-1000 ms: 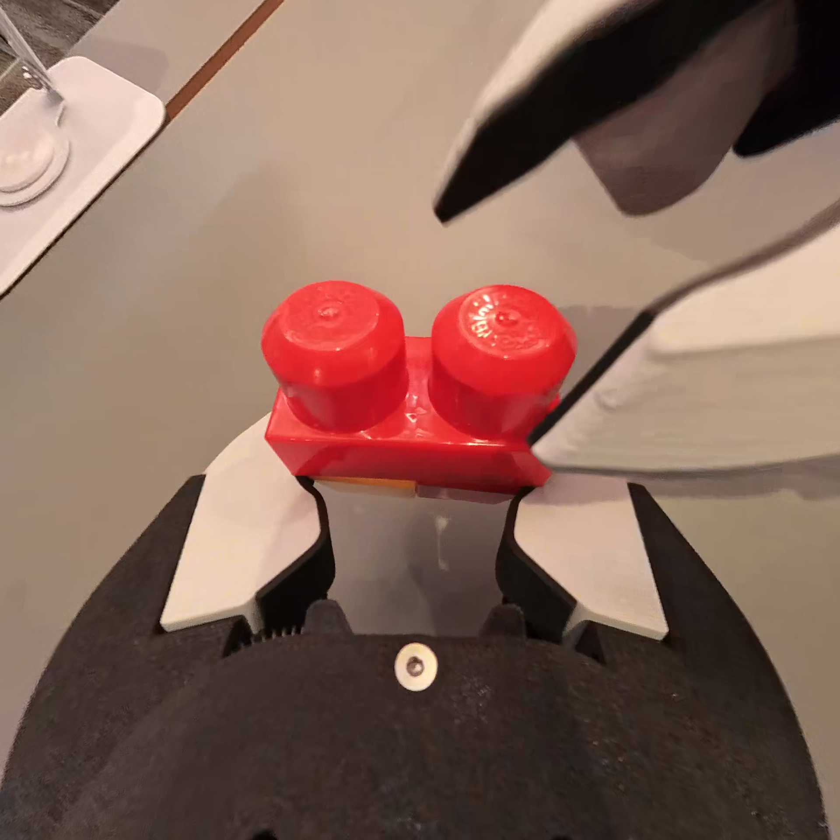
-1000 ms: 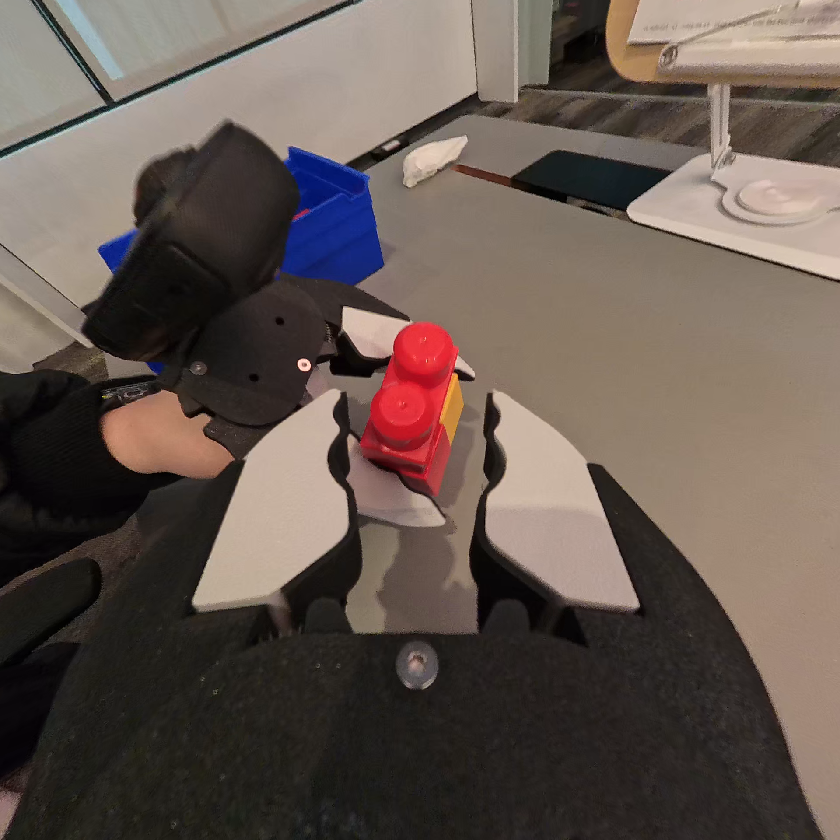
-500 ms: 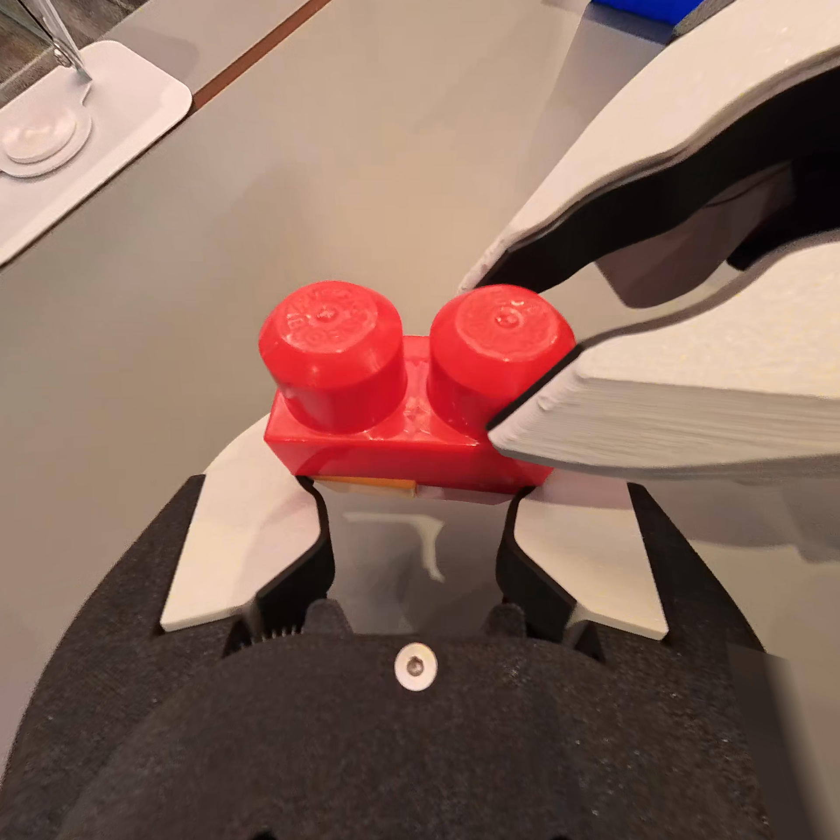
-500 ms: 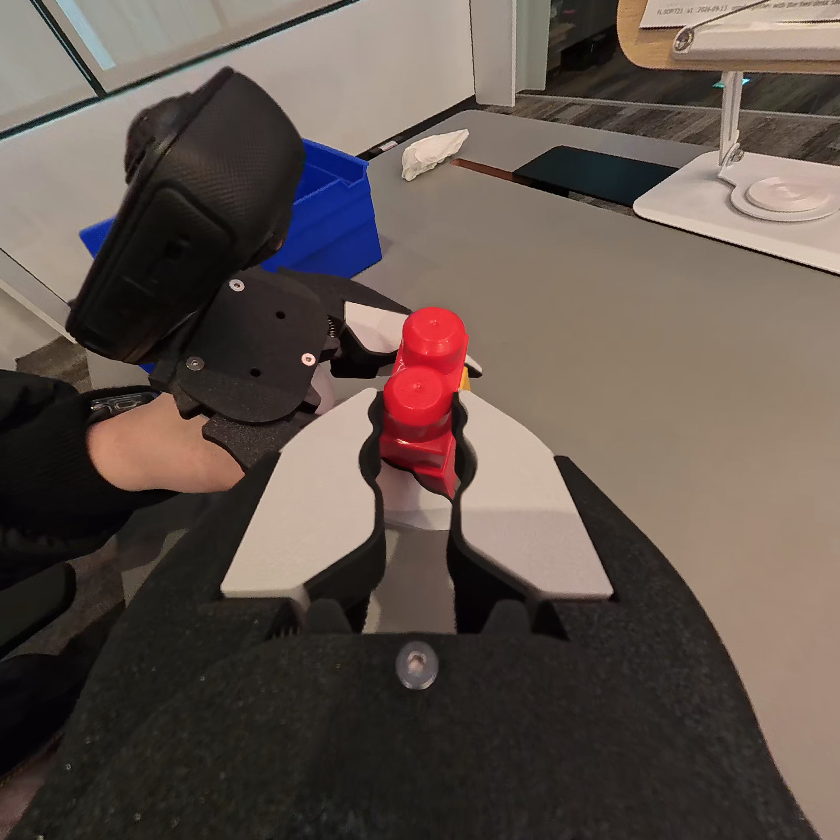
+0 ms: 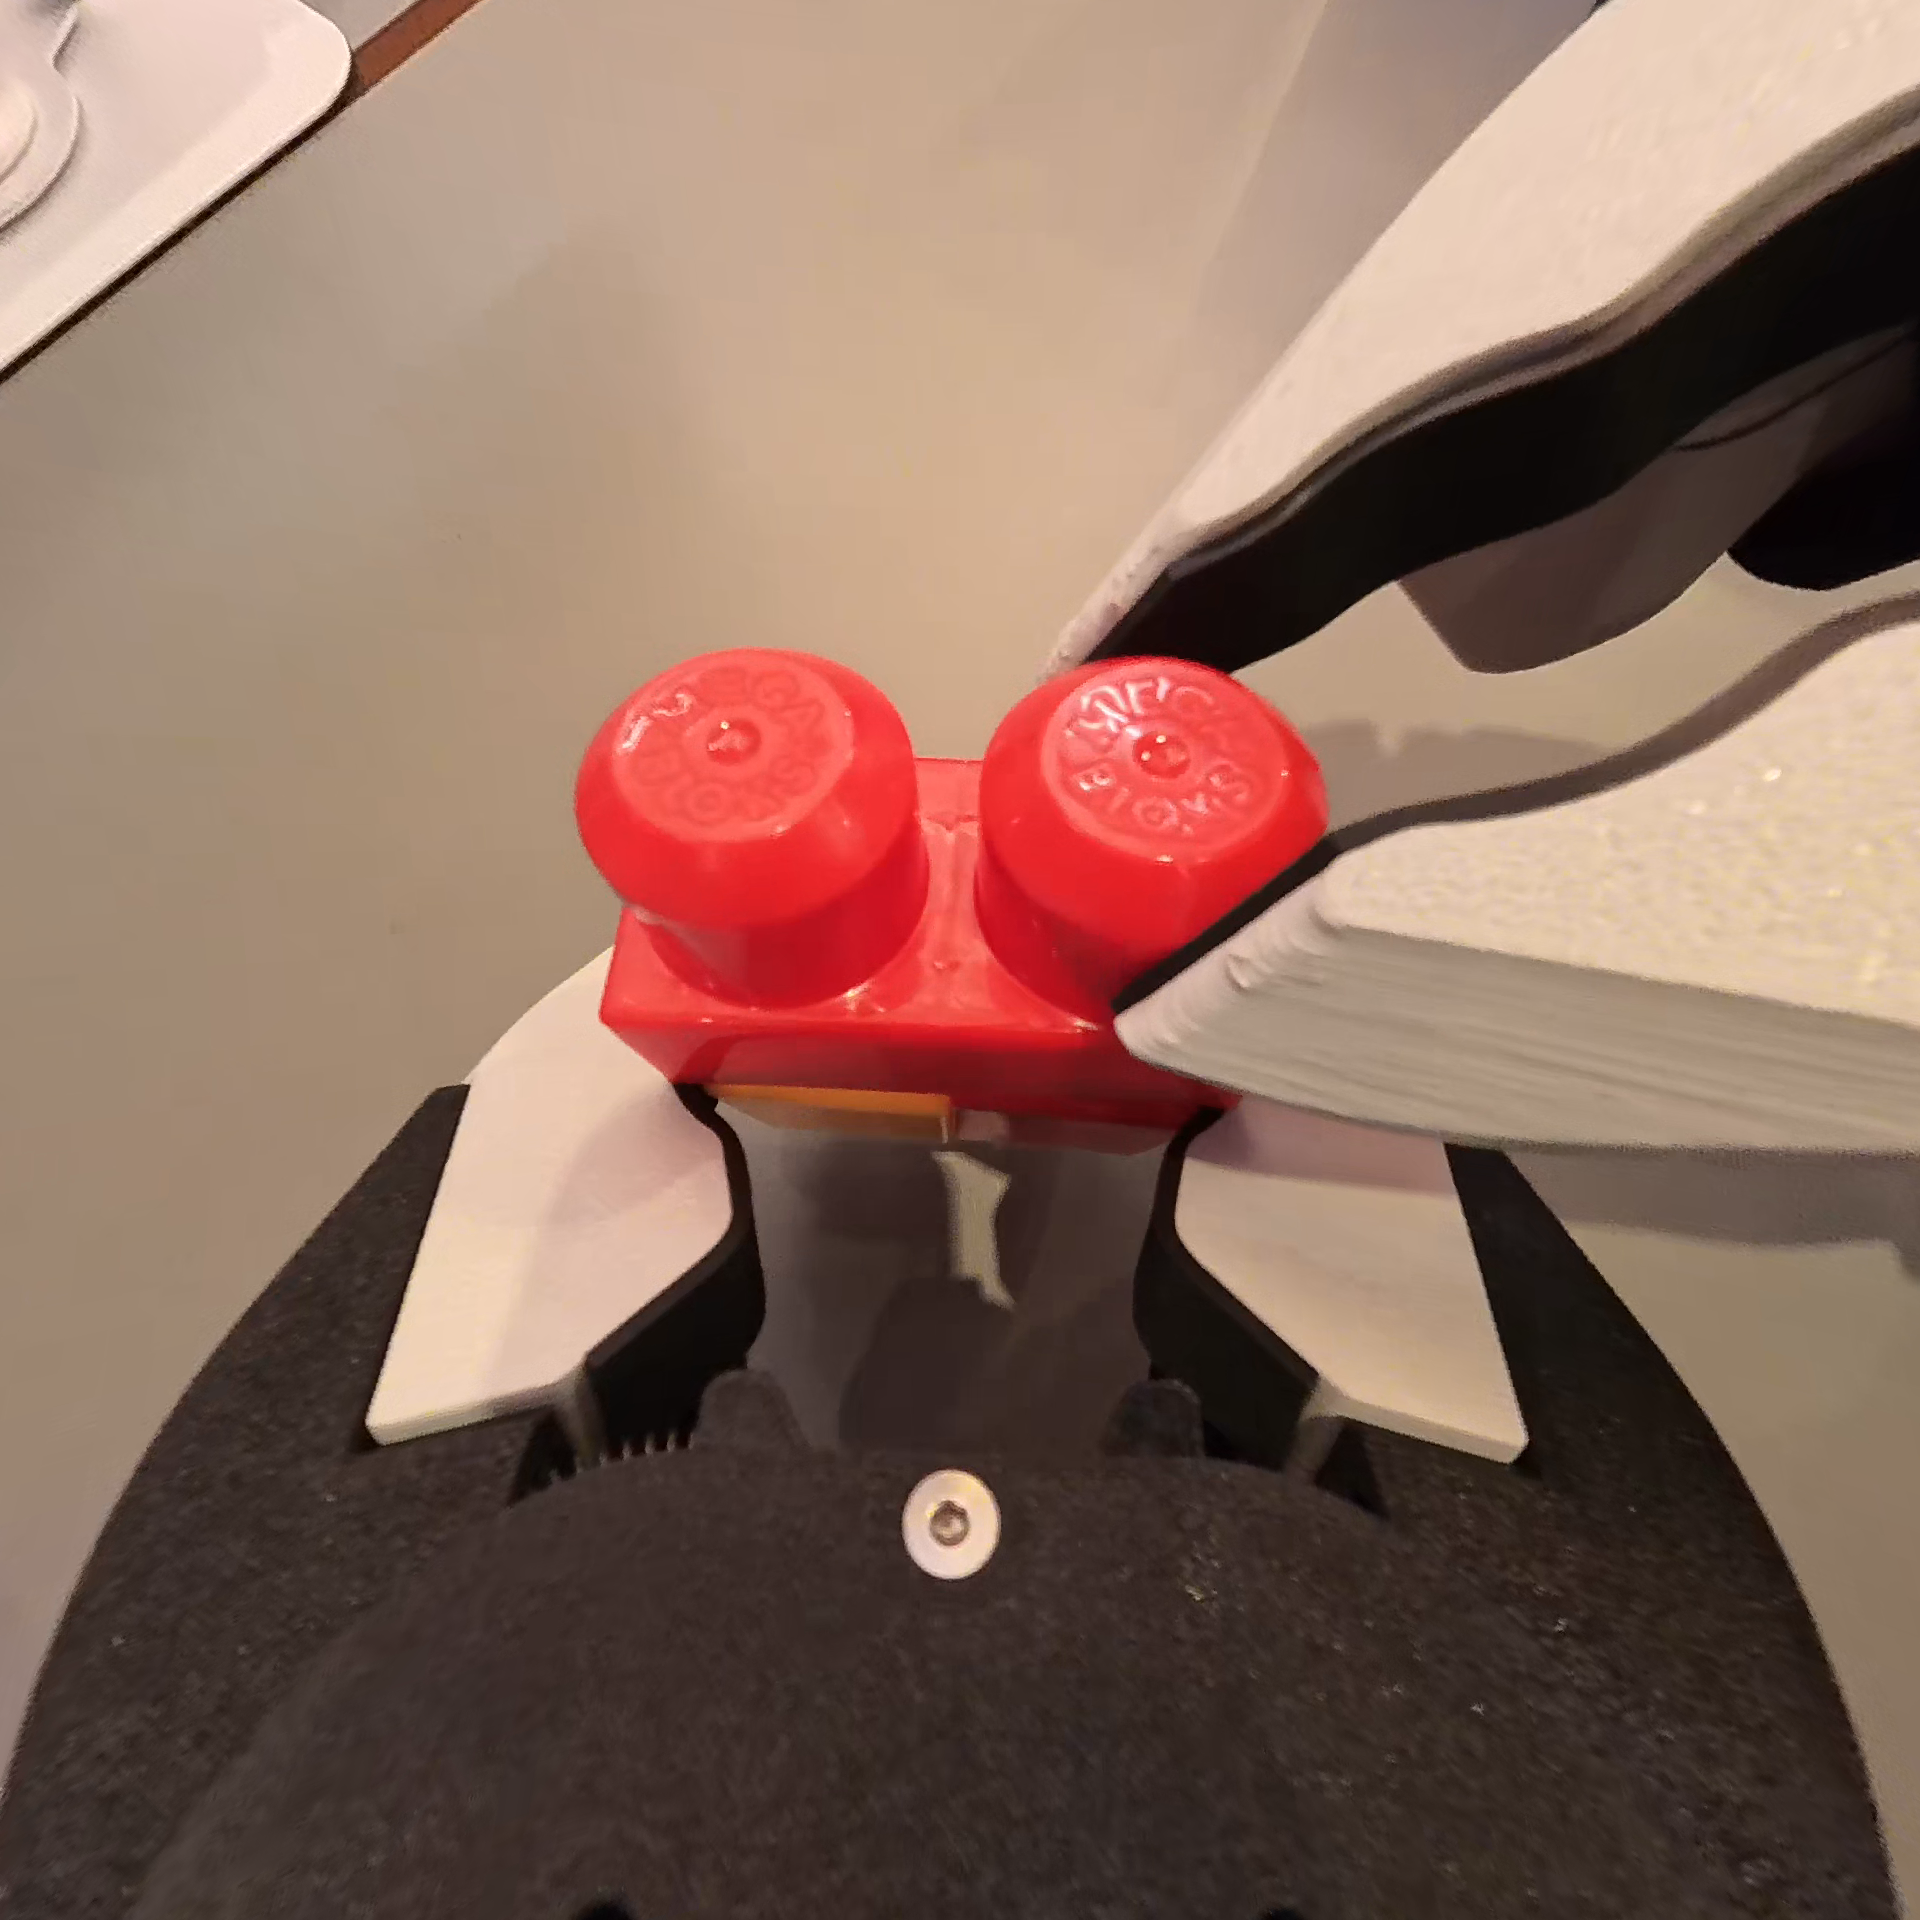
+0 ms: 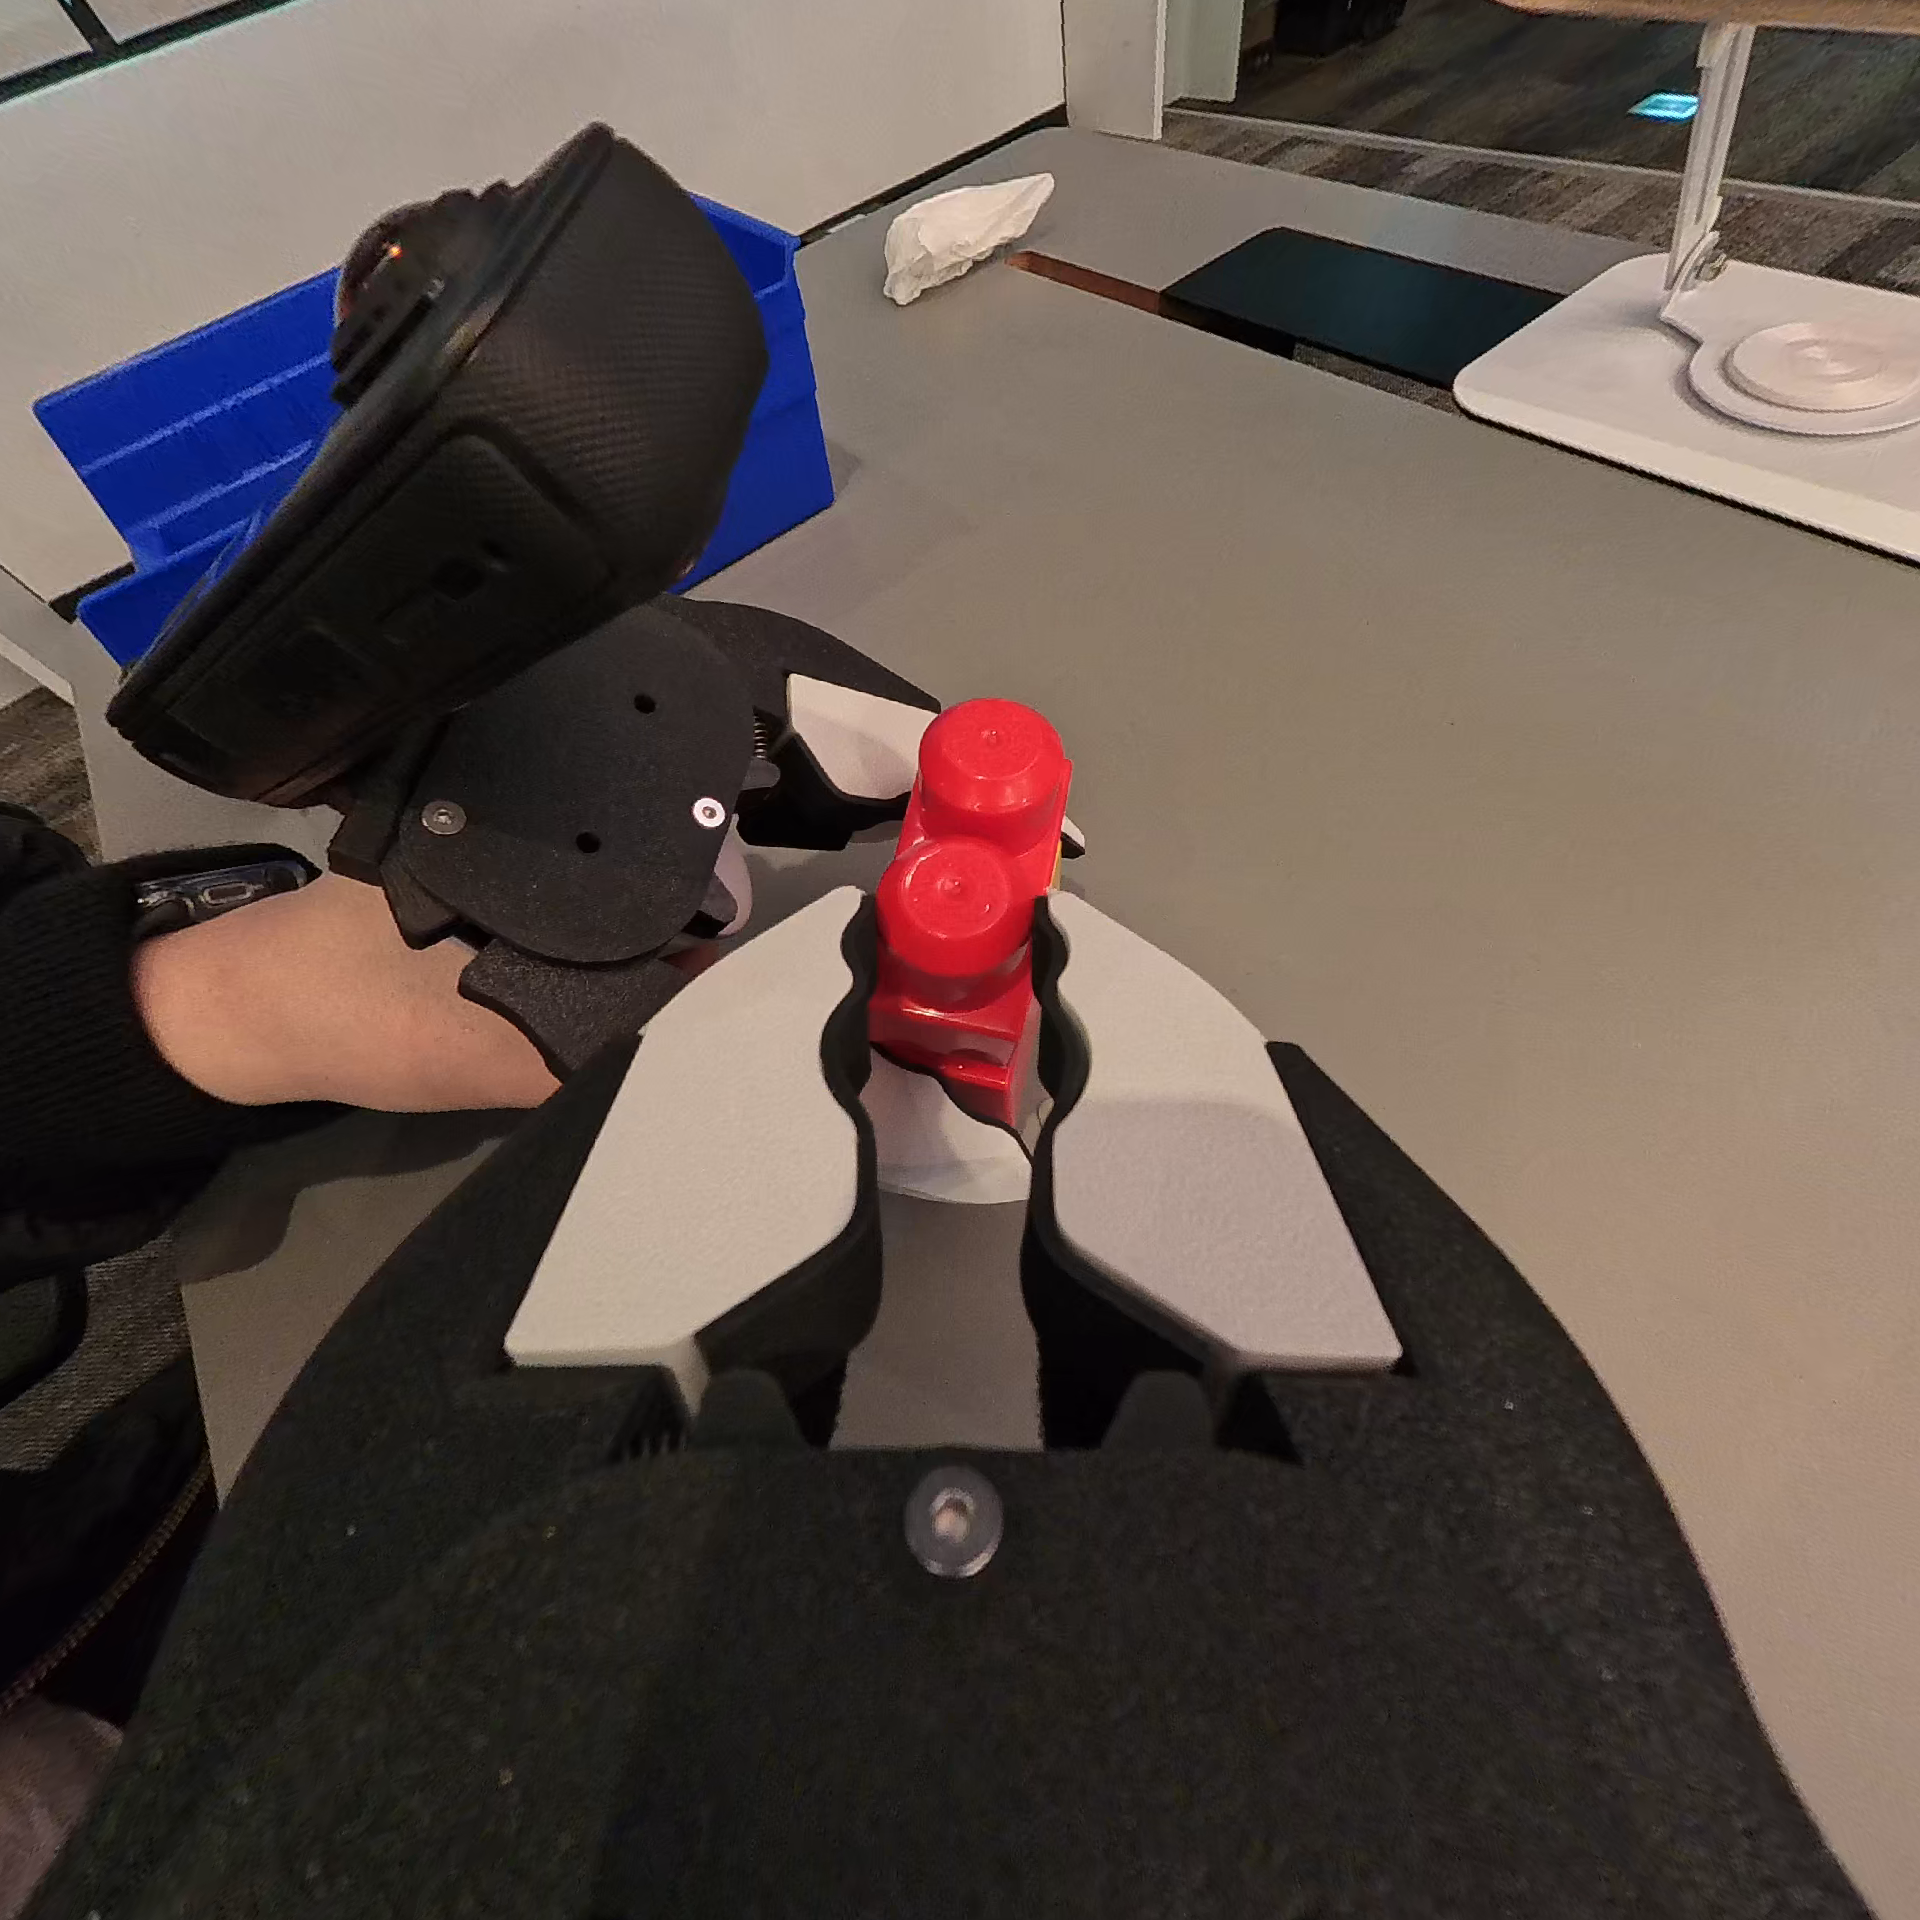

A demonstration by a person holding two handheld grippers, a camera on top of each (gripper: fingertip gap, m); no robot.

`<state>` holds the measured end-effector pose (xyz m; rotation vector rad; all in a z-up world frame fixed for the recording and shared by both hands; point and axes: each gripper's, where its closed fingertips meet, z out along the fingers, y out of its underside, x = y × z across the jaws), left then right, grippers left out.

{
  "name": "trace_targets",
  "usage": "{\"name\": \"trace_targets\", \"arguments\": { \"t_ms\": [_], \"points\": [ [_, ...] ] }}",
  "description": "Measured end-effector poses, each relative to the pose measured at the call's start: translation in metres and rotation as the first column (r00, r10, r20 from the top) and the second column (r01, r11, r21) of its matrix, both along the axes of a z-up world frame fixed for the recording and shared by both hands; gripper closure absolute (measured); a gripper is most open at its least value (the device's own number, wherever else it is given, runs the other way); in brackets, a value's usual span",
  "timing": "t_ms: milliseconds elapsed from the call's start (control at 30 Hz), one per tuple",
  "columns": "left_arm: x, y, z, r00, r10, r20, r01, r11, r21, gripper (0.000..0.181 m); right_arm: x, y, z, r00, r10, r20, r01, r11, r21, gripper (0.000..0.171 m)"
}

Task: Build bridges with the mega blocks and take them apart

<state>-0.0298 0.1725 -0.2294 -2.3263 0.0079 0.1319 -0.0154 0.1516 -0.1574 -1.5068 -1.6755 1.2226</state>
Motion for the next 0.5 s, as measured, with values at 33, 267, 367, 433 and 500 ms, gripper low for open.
{"name": "trace_targets", "arguments": {
  "t_ms": [33, 267, 367, 433, 500],
  "points": [
    [0.0, 0.0, 0.0, 1.0, -0.001, -0.001, 0.001, 1.0, -0.001, 0.092, 0.0, 0.0, 0.0, 1.0, -0.002, -0.002, 0.002, 1.0, 0.003, 0.144],
    [0.003, 0.002, -0.003, 1.0, -0.005, 0.008, 0.005, 1.0, -0.003, 0.091, 0.001, 0.001, -0.001, 1.0, -0.016, -0.007, 0.017, 1.0, 0.025, 0.144],
    [0.003, 0.001, -0.006, 1.0, -0.01, 0.013, 0.011, 1.0, -0.015, 0.092, 0.001, 0.002, -0.002, 1.0, -0.018, -0.017, 0.018, 1.0, 0.005, 0.144],
    [0.004, 0.001, -0.009, 1.0, -0.016, 0.024, 0.016, 1.0, -0.026, 0.092, 0.001, 0.003, -0.002, 0.999, -0.024, -0.028, 0.024, 1.0, -0.013, 0.144],
    [0.003, 0.0, -0.011, 1.0, -0.013, 0.028, 0.014, 0.999, -0.028, 0.092, 0.0, 0.004, -0.001, 0.999, -0.024, -0.033, 0.023, 0.999, -0.031, 0.144]
  ]
}}
